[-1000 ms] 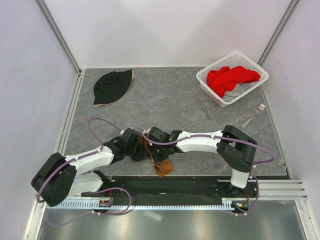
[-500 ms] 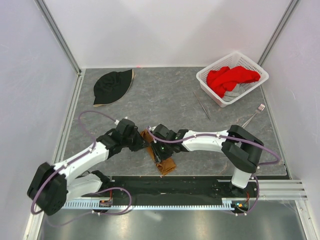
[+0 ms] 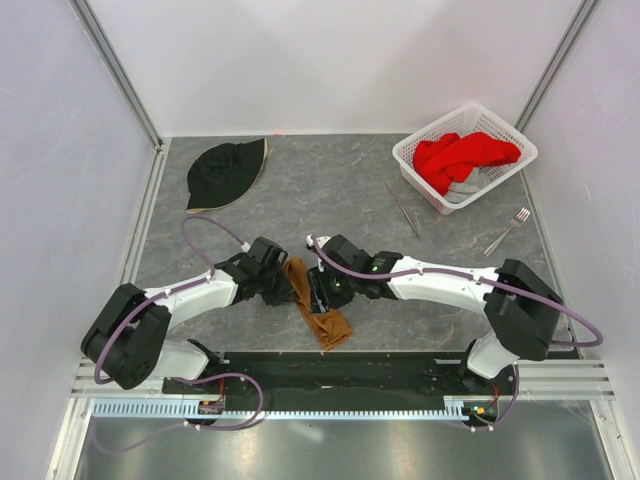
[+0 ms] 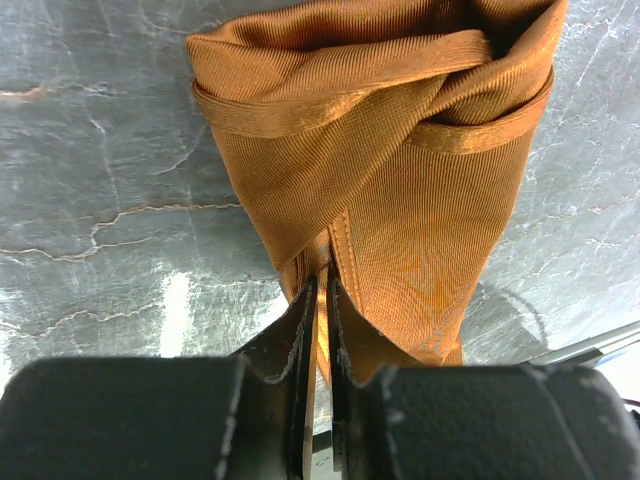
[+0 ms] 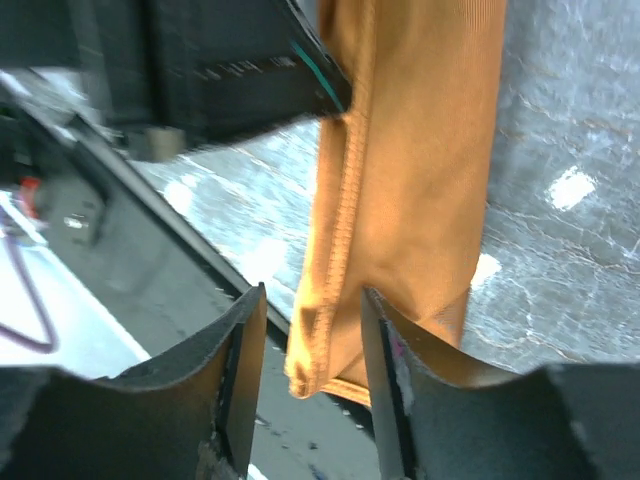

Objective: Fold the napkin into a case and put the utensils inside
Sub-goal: Smooth out the smaller rectangle-folded napkin at the center of the board.

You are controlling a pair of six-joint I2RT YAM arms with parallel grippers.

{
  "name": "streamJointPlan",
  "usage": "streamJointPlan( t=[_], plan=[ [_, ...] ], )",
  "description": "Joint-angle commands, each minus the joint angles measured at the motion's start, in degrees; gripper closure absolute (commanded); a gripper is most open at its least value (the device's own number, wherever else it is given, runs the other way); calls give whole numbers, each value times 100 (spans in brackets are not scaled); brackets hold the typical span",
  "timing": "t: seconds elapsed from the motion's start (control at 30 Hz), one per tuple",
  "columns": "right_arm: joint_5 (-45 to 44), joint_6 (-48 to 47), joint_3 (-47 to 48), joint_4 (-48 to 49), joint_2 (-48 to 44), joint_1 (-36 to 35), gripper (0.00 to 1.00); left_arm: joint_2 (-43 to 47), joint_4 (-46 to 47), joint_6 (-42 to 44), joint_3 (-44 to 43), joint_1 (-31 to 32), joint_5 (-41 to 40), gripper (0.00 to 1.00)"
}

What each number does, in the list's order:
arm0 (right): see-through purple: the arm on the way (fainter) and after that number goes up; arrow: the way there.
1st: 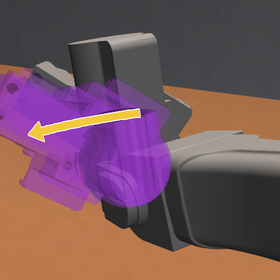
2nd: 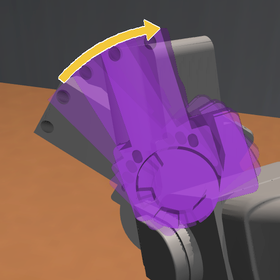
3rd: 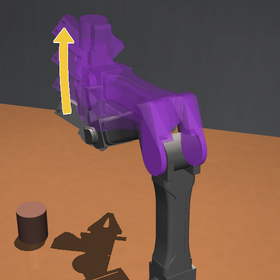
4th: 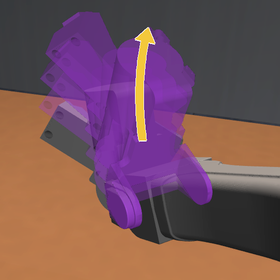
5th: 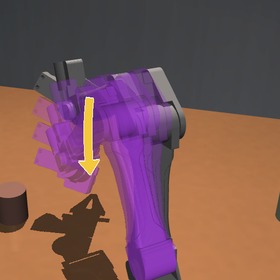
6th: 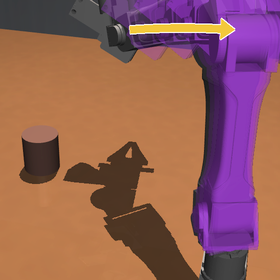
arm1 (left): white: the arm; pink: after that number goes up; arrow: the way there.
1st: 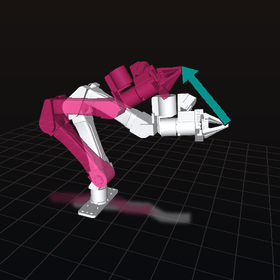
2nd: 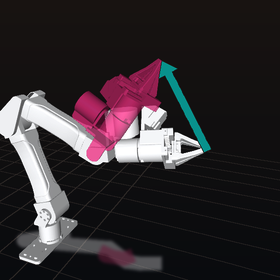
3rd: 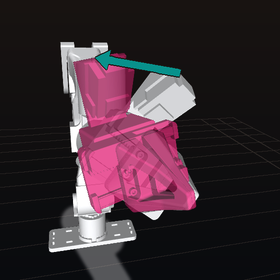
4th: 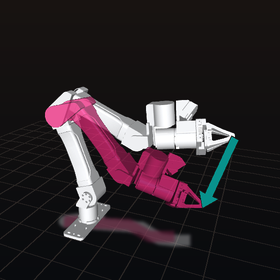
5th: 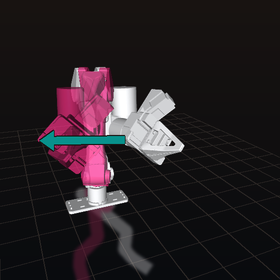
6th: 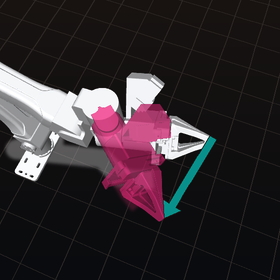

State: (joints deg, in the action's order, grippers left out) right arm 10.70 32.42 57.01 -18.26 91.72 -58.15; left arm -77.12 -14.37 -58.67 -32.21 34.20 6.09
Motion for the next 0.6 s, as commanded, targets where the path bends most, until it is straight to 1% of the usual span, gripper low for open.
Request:
streamJointPlan(
  t=[0.0,0.07,0.1,0.13,0.2,0.23,0.3,0.37,0.43,0.57],
  plan=[
    [283,246,-198,313,-181,5,52,-4,215,322,48,-36,-143,87],
    [380,430,-366,542,-59,5,60,-31,233,322,13,-36,-143,87],
    [572,510,-584,839,-6,-3,65,-48,233,330,-5,-27,-134,87],
    [652,606,-725,1033,56,-21,72,-101,224,348,-22,-36,-143,87],
    [714,826,-1155,1559,117,-30,76,-119,250,357,-49,-62,-152,87],
    [706,844,-1262,1658,240,-30,78,-171,277,357,-58,-88,-143,87],
    [601,731,-1377,1721,363,-30,79,-250,382,357,-75,-176,-90,88],
    [294,573,-1342,1599,530,-21,80,-417,452,383,-136,-246,-12,88],
    [-136,283,-1176,1423,653,40,80,-514,540,409,-189,-334,-37,88],
    [-480,-218,-754,843,751,155,80,-585,436,620,-426,-484,-73,89]
  ],
)
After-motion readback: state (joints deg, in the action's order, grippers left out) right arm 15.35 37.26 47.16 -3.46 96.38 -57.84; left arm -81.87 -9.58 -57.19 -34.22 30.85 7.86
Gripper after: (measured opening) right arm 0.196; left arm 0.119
